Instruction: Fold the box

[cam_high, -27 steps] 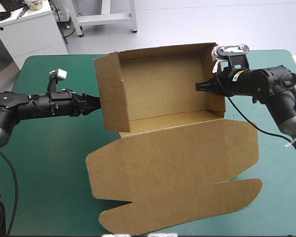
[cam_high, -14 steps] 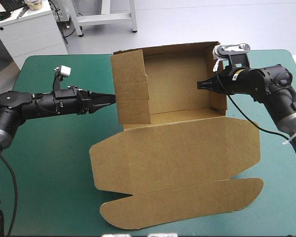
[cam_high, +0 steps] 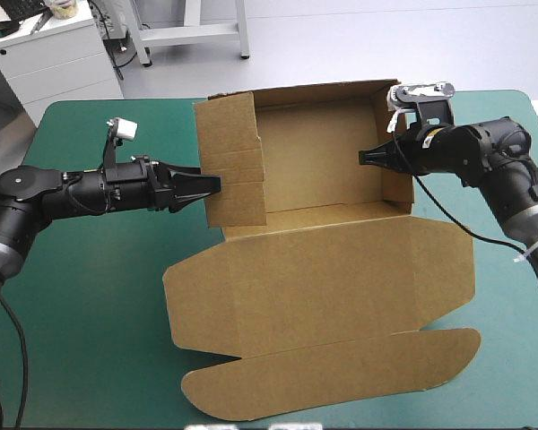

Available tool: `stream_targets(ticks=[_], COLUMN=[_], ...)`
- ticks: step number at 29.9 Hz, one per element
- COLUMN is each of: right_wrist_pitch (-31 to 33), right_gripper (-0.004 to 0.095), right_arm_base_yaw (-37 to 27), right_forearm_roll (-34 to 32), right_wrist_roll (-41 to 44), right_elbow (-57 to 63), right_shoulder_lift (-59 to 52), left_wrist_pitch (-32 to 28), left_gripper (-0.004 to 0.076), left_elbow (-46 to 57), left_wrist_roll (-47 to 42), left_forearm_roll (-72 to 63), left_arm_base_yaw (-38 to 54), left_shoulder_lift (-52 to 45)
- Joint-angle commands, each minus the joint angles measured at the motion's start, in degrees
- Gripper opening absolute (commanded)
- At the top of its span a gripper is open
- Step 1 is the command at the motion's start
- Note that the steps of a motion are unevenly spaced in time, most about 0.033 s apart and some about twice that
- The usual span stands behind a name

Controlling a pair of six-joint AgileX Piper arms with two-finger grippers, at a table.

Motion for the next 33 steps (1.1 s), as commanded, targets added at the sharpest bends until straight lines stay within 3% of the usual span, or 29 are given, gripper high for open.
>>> stream_targets(ticks=[1,5,12,14,19,22,27,33], right_wrist_pitch=[-2.78,-3.31,-3.20,-3.69,-6.43,-6.69,-7.16,-7.79], right_gripper=[0.0008,0.0008,0.0008,0.0008,0.0008,0.0008,0.0008,0.0008], right_arm_base_yaw=[-0.08,-0.08,1.38,2.47,5.72,7.13,8.90,9.76], right_forearm_roll=[2.89,4.67,4.75,4.21,0.16,-1.86,-5.39,-5.90], right_wrist_roll=[-0.05,-0.05,1.09,1.88,6.94,7.79,11.73,13.73], right_elbow=[-1.38,-1.38,-1.38,-1.38,-1.38,-1.38,-1.38,-1.38], right_shoulder_lift=[-2.11,-2.11,-2.11,-2.11,-2.11,-2.11,-2.11,-2.11], left_wrist_pitch=[4.35,2.81,-11.63,-14.87,-21.69,-24.35,-26.82,-29.99], left_gripper=[0.0535,0.0535,0.0535,0.0535,0.0535,0.0535,0.0535,0.0506], left_elbow=[-1.58,-1.58,-6.59,-8.86,-12.46,-12.46,-12.46,-12.46], left_wrist_roll=[-0.42,-1.04,-9.09,-14.77,-39.09,-47.85,-59.32,-66.25], left_forearm_roll=[-5.45,-5.03,8.82,15.13,39.75,50.55,62.04,66.63], left_arm_base_yaw=[-0.42,-0.42,-6.18,-9.68,-17.63,-21.08,-24.33,-24.49], left_shoulder_lift=[-1.96,-1.96,-3.82,-4.24,-4.24,-4.24,-4.24,-4.24])
